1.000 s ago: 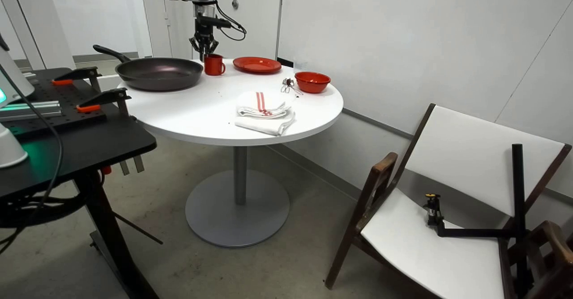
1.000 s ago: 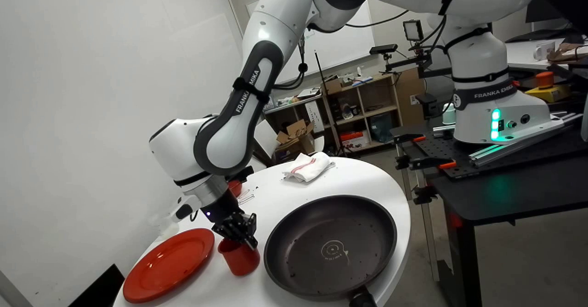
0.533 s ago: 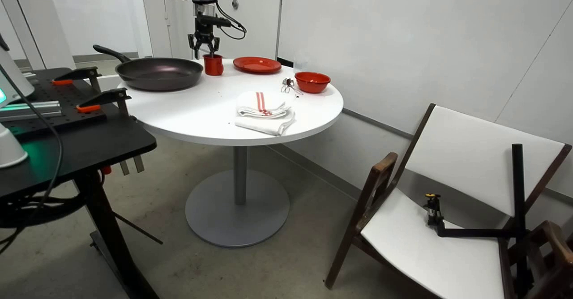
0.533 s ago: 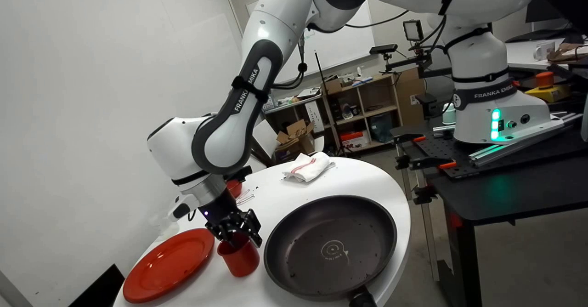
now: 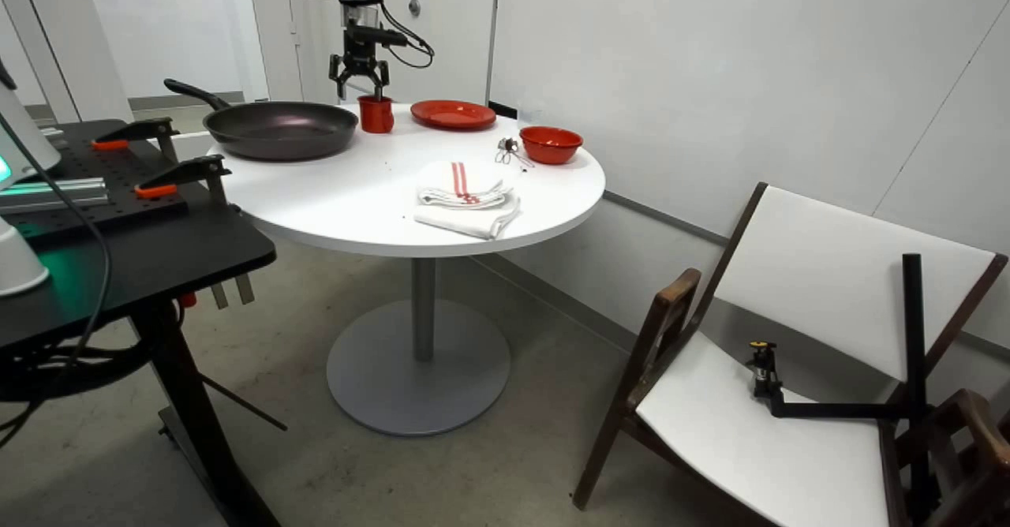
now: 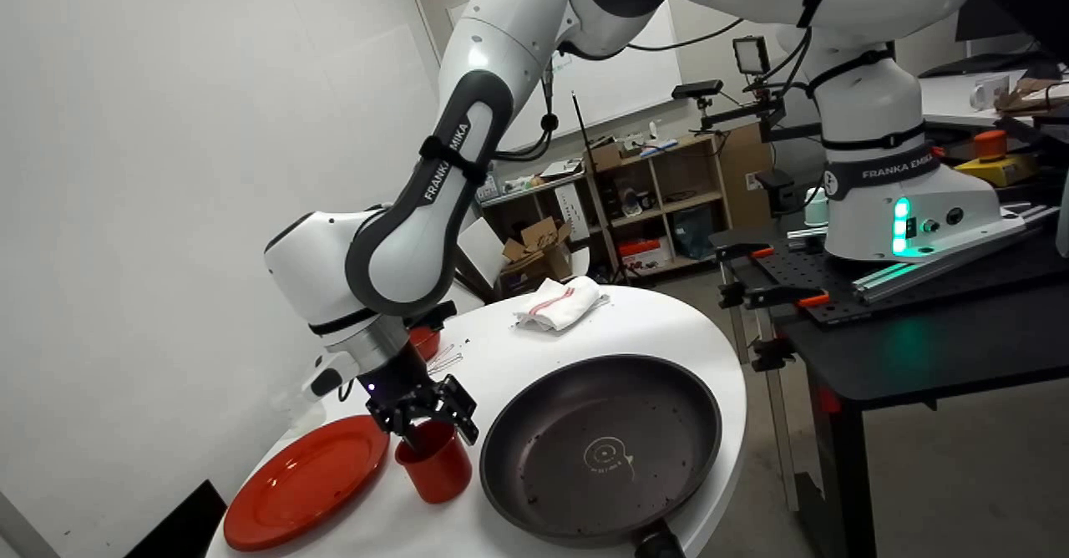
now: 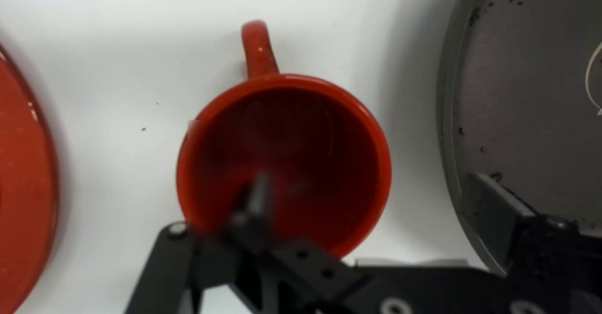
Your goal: Pick up the red cup and put it on the left side of the table
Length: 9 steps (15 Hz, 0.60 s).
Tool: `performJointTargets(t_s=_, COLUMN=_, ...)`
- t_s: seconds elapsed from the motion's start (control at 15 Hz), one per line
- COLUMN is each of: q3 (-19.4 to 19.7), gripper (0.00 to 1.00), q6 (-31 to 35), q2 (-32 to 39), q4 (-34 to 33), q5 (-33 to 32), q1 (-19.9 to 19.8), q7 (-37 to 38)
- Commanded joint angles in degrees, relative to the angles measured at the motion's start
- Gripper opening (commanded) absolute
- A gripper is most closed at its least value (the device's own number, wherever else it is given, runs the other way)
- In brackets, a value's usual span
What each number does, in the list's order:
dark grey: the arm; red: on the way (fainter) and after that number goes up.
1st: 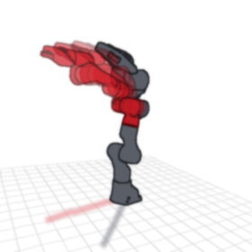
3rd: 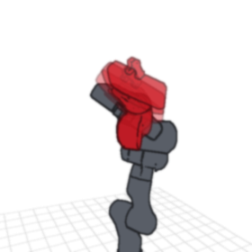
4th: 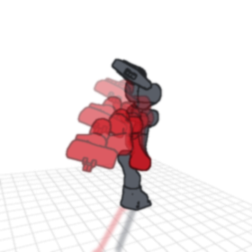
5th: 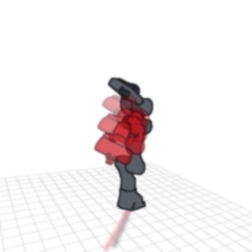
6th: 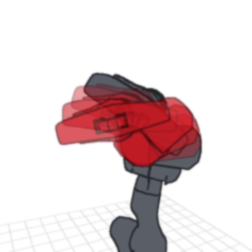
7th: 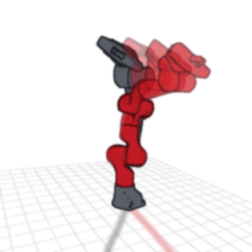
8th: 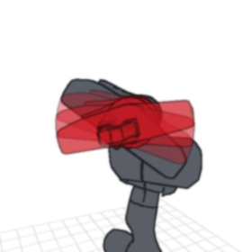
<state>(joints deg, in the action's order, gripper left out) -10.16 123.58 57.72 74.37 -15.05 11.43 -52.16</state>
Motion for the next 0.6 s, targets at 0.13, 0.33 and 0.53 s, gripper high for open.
performJointTargets(t_s=0.13, q3=-0.31, gripper=1.00, q6=0.26, q2=-0.53, q4=-0.56, q5=0.38, q1=-0.77, q7=-1.19)
performJointTargets(t_s=0.33, q3=0.05, gripper=1.00, q6=0.78, q2=-2.03, q4=0.67, q5=0.02, q1=-0.99, q7=-0.72)
performJointTargets(t_s=0.53, q3=0.28, gripper=1.00, q6=2.05, q2=-4.22, q4=2.87, q5=-0.47, q1=-0.69, q7=0.20)
